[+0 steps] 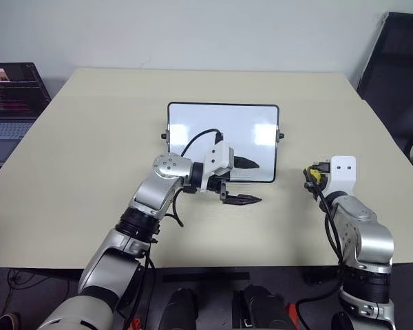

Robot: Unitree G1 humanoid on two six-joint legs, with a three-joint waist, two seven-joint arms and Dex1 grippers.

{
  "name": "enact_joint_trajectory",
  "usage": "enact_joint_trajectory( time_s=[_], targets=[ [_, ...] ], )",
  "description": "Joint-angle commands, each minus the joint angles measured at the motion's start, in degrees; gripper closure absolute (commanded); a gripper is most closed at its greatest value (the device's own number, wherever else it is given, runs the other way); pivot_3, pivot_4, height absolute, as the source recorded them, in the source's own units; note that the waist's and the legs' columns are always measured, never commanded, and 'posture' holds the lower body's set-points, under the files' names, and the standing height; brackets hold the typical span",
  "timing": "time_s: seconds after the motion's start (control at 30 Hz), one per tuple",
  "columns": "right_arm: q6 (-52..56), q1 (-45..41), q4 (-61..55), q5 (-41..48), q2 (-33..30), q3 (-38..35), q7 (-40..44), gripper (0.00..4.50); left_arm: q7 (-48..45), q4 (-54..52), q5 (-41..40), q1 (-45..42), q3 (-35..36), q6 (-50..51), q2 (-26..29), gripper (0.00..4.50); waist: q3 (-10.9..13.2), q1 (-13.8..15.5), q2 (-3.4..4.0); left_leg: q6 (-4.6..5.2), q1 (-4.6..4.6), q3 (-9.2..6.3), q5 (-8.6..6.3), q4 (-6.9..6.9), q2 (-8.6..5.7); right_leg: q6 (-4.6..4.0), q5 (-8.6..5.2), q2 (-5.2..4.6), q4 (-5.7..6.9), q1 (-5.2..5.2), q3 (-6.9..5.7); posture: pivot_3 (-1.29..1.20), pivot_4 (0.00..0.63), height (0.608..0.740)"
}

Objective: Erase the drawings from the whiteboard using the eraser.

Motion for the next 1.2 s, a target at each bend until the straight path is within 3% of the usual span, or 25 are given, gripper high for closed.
enact_joint_trajectory(
  time_s=[0.03, 0.1, 0.17, 0.23, 0.43, 0.47, 0.63, 0.83, 1.03, 1.2],
  targets=[
    [-3.5, -1.8, 2.4, 0.7, -0.8, -0.7, -0.9, 3.48, 0.3, -1.9, 0.0, -0.2, 0.5, -0.8, -0.6, 0.0, 0.0, 0.0, 0.0, 0.0, 0.0, 0.0, 0.0, 0.01, 0.0, 0.0, 0.0, 0.0, 0.0, 0.0, 0.0, 0.0, 0.15, 0.74],
    [-4.8, -2.4, 4.6, 1.2, -0.8, -1.2, -1.2, 3.48, 0.7, -2.4, 0.0, 0.2, 0.6, -0.6, -0.5, 0.0, 0.0, 0.0, 0.0, 0.0, 0.0, 0.01, 0.0, 0.02, 0.0, 0.01, 0.01, 0.0, 0.01, 0.0, 0.01, 0.0, 0.15, 0.74],
    [-6.2, -3.0, 6.5, 1.7, -0.7, -1.7, -1.4, 2.76, 0.8, -2.9, 0.2, 0.7, 0.6, -0.6, -0.1, 0.0, 0.0, 0.0, 0.0, 0.0, 0.0, 0.0, 0.0, 0.02, 0.0, 0.01, 0.01, 0.0, 0.01, 0.0, 0.01, 0.0, 0.15, 0.74],
    [-7.6, -3.3, 8.0, 2.1, -0.8, -1.7, -1.4, 2.32, 1.0, -3.4, 0.4, 1.3, 0.8, -0.6, 0.6, 0.0, 0.0, -0.1, 0.0, 0.0, 0.0, 0.01, 0.0, 0.01, 0.0, 0.01, 0.01, 0.0, 0.01, 0.0, 0.01, 0.0, 0.15, 0.74],
    [-11.2, -3.5, 8.4, 4.2, -1.4, -2.0, -1.1, 0.19, 4.1, -4.5, 0.0, 3.0, 3.4, 1.3, 2.4, 0.0, 0.0, -0.1, 0.01, 0.0, 0.0, -0.01, 0.0, 0.01, 0.02, 0.01, 0.01, -0.01, 0.01, 0.0, 0.0, 0.0, 0.15, 0.74],
    [-11.9, -3.4, 7.6, 4.7, -1.3, -1.9, -0.9, 0.04, 5.1, -4.9, -0.1, 3.6, 4.1, 1.7, 2.7, 0.0, 0.0, -0.1, 0.01, 0.0, -0.01, -0.01, 0.0, 0.02, 0.03, 0.01, 0.01, -0.02, 0.01, 0.0, 0.01, 0.0, 0.15, 0.74],
    [-15.7, -2.1, -1.8, 7.8, -1.2, 0.8, 1.9, 0.04, 12.4, -9.7, -1.3, 8.7, 10.6, 4.3, 4.6, 0.0, 0.0, -0.4, 0.05, 0.01, 0.0, -0.02, 0.0, 0.01, 0.1, 0.01, 0.01, -0.02, 0.02, 0.0, 0.02, 0.0, 0.15, 0.74],
    [-23.1, 7.2, -13.9, 8.3, -1.9, 8.1, 7.2, 0.04, 29.4, -26.2, -4.5, 22.6, 22.6, 12.2, 2.9, 0.0, 0.0, -0.4, 0.03, 0.0, -0.02, -0.17, -0.01, -0.02, 0.2, 0.01, 0.0, -0.21, 0.02, 0.03, 0.03, 0.0, 0.15, 0.74],
    [-34.2, 20.2, -14.5, 5.3, -0.4, 11.4, 6.0, 0.04, 48.3, -38.2, 3.7, 39.0, 27.3, 9.5, -4.3, 0.0, 0.0, 0.6, -0.02, 0.04, -0.06, -0.14, -0.04, 0.07, 0.09, 0.12, -0.02, -0.45, -0.04, 0.07, 0.08, 0.0, 0.15, 0.74],
    [-42.6, 27.9, -10.7, 6.4, 0.5, 9.3, 6.4, 0.04, 57.7, -41.8, 9.8, 46.0, 27.2, 7.4, -7.6, 0.0, -0.1, 1.1, -0.05, 0.05, 0.16, -0.16, -0.01, 0.11, 0.16, 0.09, -0.01, -0.44, 0.01, 0.25, 0.07, 0.0, 0.15, 0.74]
  ],
)
